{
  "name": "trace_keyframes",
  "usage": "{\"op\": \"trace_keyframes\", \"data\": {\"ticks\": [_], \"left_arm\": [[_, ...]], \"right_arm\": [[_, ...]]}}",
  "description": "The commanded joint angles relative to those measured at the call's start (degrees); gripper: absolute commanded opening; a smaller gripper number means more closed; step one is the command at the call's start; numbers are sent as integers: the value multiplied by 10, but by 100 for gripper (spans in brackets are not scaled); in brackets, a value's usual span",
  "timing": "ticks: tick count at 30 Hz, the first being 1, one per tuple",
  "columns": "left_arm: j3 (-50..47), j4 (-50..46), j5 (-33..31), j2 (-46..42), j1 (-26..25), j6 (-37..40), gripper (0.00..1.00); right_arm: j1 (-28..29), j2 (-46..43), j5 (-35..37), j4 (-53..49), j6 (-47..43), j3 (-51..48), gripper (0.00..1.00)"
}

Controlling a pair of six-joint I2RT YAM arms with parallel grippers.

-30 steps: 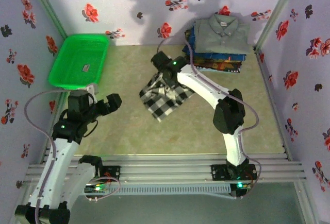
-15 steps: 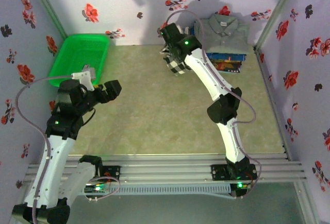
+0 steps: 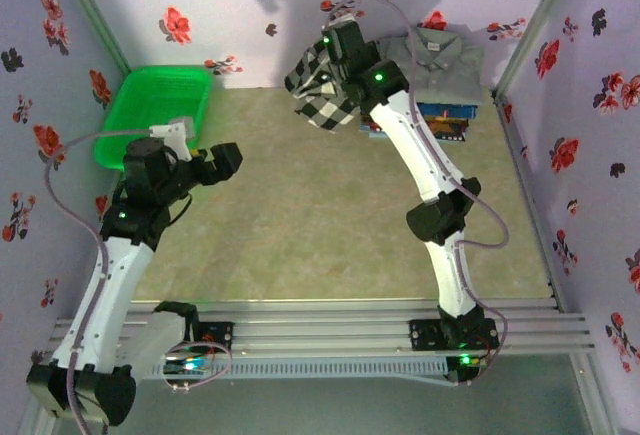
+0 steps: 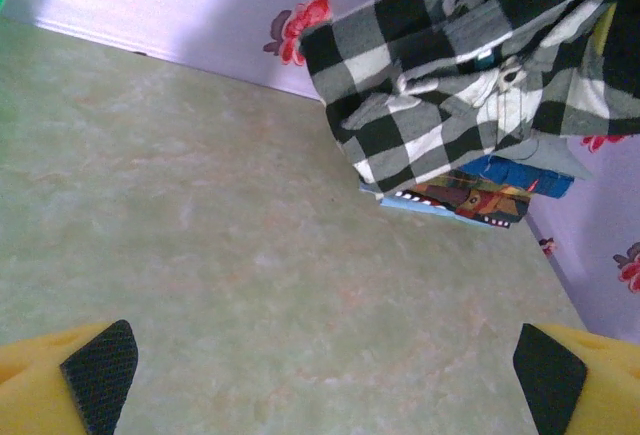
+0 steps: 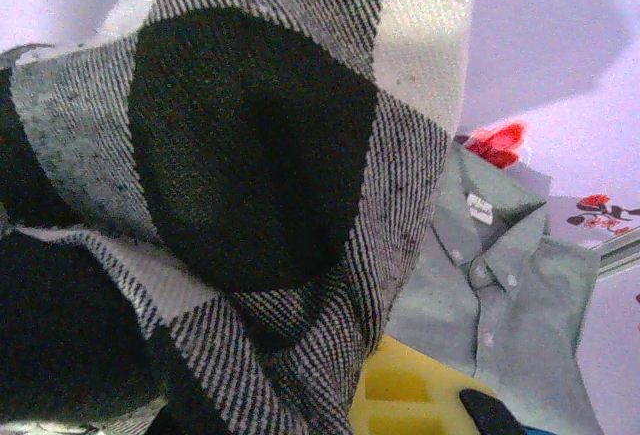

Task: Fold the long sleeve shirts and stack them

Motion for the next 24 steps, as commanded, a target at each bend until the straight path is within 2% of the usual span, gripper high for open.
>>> {"op": "trace_keyframes", "data": {"ticks": [1, 8, 17, 24], "left_arm": [[5, 57, 29, 14, 5, 1, 100], [-27, 133, 26, 59, -7, -28, 100], [-10, 146, 3, 114, -32, -16, 100], [8, 115, -5, 139, -36, 10, 100]], "right_arm": [[-14, -46, 0, 38, 22, 30, 0], [-40, -74, -13, 38, 59, 29, 0], [-111, -93, -55, 32, 88, 27, 0], [-169, -88, -95, 42, 119, -2, 0]]}}
